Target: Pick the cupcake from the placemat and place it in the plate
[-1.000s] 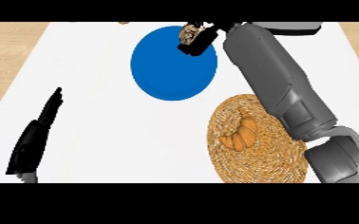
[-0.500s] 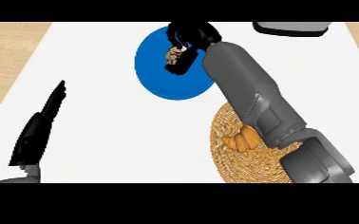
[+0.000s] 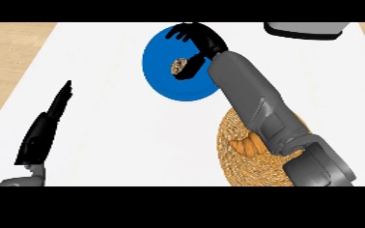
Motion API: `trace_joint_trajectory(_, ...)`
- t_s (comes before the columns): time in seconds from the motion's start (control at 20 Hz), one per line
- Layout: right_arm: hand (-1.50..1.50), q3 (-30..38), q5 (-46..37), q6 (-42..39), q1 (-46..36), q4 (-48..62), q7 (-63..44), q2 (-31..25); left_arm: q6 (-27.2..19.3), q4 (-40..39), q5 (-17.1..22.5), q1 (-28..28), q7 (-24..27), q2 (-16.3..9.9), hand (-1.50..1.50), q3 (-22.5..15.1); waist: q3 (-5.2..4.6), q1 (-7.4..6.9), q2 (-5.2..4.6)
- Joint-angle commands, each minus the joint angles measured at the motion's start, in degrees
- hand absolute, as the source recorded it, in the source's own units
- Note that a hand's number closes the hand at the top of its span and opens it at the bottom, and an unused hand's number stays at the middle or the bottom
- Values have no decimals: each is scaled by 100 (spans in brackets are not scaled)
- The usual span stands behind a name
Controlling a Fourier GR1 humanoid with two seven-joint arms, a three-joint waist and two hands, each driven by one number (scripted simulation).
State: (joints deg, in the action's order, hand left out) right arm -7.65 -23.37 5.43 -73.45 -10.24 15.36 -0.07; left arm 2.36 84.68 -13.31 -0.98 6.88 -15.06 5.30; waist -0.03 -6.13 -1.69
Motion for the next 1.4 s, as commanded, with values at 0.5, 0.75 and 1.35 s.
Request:
trace_joint_trajectory(0.5, -150, 1653, 1520, 320, 168, -50, 559, -709, 16, 176, 39, 213, -31, -61, 0, 136, 11, 203, 2)
trace_joint_trajectory(0.75, -150, 2153, 2011, -670, 381, -42, 1086, -1284, -81, 24, 26, 113, 69, 39, 0, 151, 16, 188, -41)
trace_joint_trajectory(1.35, -150, 2119, 1828, -1743, 973, 148, 2330, -2294, -72, 84, -61, 18, -7, 61, 0, 72, 25, 117, -84)
